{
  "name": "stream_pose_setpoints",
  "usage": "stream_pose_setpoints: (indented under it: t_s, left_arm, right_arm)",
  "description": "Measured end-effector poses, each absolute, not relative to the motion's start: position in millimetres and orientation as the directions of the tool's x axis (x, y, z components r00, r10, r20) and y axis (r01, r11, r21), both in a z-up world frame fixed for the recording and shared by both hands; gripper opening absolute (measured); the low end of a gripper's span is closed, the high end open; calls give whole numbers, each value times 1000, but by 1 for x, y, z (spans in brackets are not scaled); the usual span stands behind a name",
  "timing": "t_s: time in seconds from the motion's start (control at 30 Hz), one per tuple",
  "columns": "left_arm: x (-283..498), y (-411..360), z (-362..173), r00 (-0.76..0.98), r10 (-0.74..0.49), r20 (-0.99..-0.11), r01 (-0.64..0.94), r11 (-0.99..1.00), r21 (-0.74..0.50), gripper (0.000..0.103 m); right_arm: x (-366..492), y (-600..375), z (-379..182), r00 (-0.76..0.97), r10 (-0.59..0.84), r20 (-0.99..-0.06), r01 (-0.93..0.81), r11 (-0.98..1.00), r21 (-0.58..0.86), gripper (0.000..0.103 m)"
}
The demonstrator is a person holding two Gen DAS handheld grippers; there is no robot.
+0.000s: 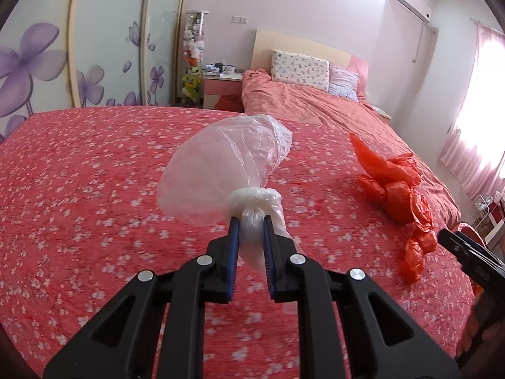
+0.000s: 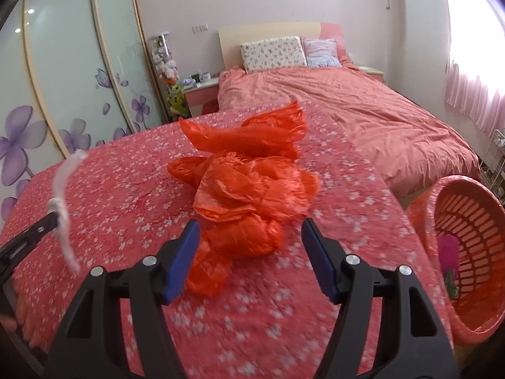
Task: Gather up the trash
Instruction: 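Grasp the orange-red plastic bag with the right tool, then carry the clear and orange-red bags over the basket and open both tools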
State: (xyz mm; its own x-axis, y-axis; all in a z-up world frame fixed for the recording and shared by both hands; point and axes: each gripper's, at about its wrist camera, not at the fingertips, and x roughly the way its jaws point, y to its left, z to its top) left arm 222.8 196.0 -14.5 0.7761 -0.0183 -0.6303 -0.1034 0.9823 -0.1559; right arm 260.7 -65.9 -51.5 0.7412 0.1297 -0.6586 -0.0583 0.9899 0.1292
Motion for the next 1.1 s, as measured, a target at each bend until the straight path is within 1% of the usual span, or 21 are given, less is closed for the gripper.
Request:
stream_pose_setpoints:
  t_s: [0.2,0.27,0.33,0.43,0.6,0.7,1.1]
  left_arm:
    - [220,206,-18,772,-19,-636,-110,980,-163,15]
    - [217,209,-19,772,-24,-636,-108,980,-167,15]
    - [216,209,-19,772,-26,-635,-104,980,-167,15]
    - [217,207,-21,770,-31,-637,-98,981,-166,15]
    - [216,199,-19,770,-41,-637,-83,983,-165,15]
    - [214,191,-17,771,-51,-635,-69,984,-163,15]
    - [205,150,2,782,-105,-614,11,988,-155,15]
  right_arm:
    - [287,-56,-68,688,105,-718,4,989,148,65]
    - [291,-58,-73,671,95,-735,14,990,141,64]
    - [290,-60,-78,660,91,-745,16,991,135,55]
    - [287,-64,-82,655,88,-750,18,991,132,49]
    - [276,-76,-80,662,92,-743,16,991,136,42]
    - [268,-84,-76,671,91,-736,19,990,140,39]
    - [232,-118,-39,748,88,-658,28,986,163,39]
